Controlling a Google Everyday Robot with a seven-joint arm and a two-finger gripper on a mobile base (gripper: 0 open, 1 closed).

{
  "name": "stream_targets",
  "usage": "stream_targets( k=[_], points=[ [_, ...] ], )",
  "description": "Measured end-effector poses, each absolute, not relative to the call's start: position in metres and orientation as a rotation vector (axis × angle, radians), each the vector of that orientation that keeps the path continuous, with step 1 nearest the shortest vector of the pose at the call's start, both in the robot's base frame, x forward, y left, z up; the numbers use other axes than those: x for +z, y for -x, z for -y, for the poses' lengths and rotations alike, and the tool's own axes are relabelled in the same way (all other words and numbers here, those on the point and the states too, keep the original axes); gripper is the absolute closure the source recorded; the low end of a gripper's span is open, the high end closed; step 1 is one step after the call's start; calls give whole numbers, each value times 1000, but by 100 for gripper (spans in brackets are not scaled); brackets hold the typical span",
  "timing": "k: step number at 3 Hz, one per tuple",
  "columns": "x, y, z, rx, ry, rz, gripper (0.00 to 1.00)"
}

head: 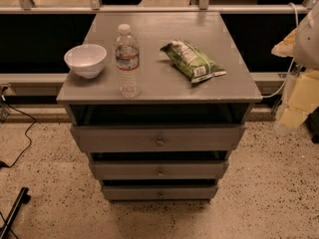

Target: Open top drawer

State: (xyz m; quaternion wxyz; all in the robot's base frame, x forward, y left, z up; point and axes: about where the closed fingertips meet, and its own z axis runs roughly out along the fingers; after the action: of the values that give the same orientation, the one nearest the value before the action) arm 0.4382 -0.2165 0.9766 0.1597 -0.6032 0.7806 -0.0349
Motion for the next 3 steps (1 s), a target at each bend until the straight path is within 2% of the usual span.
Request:
stream_targets(
  k=[2, 3],
  points=[
    [965, -437, 208, -88, 1711, -2170, 0],
    [937, -405, 186, -21, 1717, -2028, 0]
  ],
)
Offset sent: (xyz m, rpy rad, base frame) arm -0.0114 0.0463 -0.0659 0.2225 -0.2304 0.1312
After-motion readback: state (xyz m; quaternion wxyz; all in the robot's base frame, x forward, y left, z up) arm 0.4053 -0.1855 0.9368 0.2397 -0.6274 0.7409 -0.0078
